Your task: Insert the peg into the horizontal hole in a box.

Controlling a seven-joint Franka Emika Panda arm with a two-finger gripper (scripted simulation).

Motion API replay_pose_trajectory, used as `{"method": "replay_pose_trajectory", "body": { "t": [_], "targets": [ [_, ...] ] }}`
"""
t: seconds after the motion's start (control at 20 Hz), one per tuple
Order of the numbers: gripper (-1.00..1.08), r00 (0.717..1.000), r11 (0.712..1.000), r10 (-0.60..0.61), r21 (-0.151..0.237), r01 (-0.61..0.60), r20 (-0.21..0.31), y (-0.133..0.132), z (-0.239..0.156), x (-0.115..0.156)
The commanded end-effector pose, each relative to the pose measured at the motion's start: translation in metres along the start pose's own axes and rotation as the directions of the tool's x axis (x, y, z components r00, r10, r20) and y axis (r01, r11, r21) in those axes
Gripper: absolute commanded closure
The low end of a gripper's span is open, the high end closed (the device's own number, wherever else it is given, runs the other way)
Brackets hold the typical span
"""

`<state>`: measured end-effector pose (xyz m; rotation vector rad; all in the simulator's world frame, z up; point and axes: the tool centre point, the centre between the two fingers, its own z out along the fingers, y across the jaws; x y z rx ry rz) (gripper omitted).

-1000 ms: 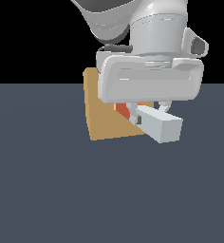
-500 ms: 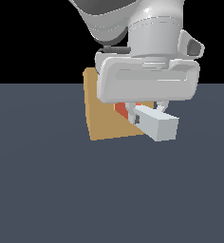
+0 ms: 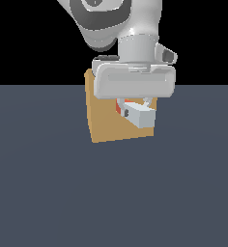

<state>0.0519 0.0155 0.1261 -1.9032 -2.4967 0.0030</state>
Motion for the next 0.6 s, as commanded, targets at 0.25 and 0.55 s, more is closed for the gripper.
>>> {"method": "replay_pose_trajectory", "body": {
  "t": [0.25, 0.55],
  "targets": [
    [1.08, 1.0, 1.0, 0.0, -0.005, 0.0, 0.001, 0.001, -0.003, 0.046],
    [1.08, 1.0, 1.0, 0.0, -0.005, 0.0, 0.001, 0.003, -0.003, 0.05]
  ]
}}
